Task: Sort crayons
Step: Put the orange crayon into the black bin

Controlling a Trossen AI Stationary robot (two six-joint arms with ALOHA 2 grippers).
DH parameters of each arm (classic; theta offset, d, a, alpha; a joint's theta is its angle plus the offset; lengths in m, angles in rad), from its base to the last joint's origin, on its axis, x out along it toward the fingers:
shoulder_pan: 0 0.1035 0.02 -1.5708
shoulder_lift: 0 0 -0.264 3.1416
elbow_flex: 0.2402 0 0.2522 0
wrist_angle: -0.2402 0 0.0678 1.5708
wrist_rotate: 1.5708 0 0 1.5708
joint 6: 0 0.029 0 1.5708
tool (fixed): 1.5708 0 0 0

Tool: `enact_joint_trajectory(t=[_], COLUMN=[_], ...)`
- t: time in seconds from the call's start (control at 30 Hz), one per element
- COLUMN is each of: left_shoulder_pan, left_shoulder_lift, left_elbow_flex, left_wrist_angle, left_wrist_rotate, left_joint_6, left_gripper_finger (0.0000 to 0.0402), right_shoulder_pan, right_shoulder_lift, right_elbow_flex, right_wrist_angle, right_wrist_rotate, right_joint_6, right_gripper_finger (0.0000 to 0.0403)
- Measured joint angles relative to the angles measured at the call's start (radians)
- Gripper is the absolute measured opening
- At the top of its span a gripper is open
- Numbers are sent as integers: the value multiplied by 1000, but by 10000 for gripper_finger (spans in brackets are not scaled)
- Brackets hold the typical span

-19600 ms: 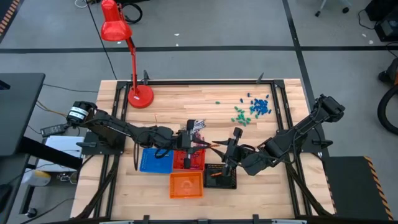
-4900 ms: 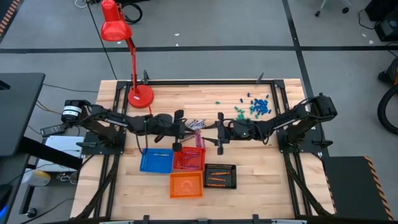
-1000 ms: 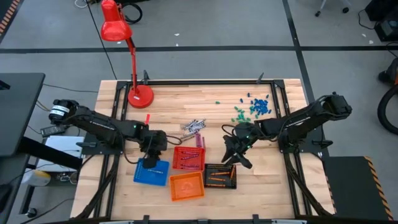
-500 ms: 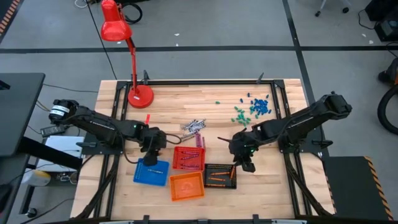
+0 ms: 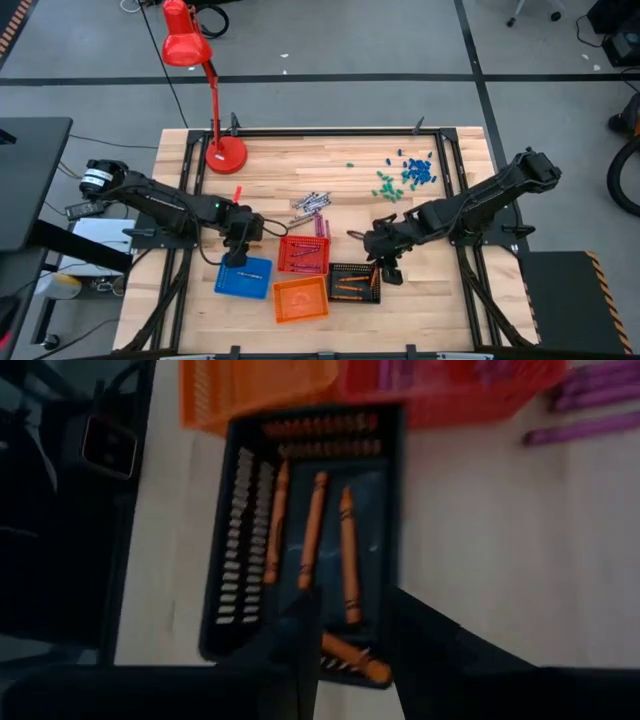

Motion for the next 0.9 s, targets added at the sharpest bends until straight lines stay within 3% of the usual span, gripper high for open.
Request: enact_joint_trajectory(t=[0.43,0.77,0.9], left_shoulder_pan=[-60,-74,-74], left_shoulder_lift=[110,115,115], left_elbow_flex=[-8,-10,-10], left_wrist_angle=[5,3,3], left_wrist_rotate=[-145,-180,-179], left_joint_6=[-23,-70,-97], left_gripper_finger=[134,20,17], right_shoulder_pan=[106,195,235], right_shoulder_lift=[24,24,24], right_elbow_flex=[-1,-1,-1], right_wrist_angle=[29,73,91], right_wrist_rotate=[138,230,283], right_joint_6=[91,198,234], right_gripper_finger=[109,109,109])
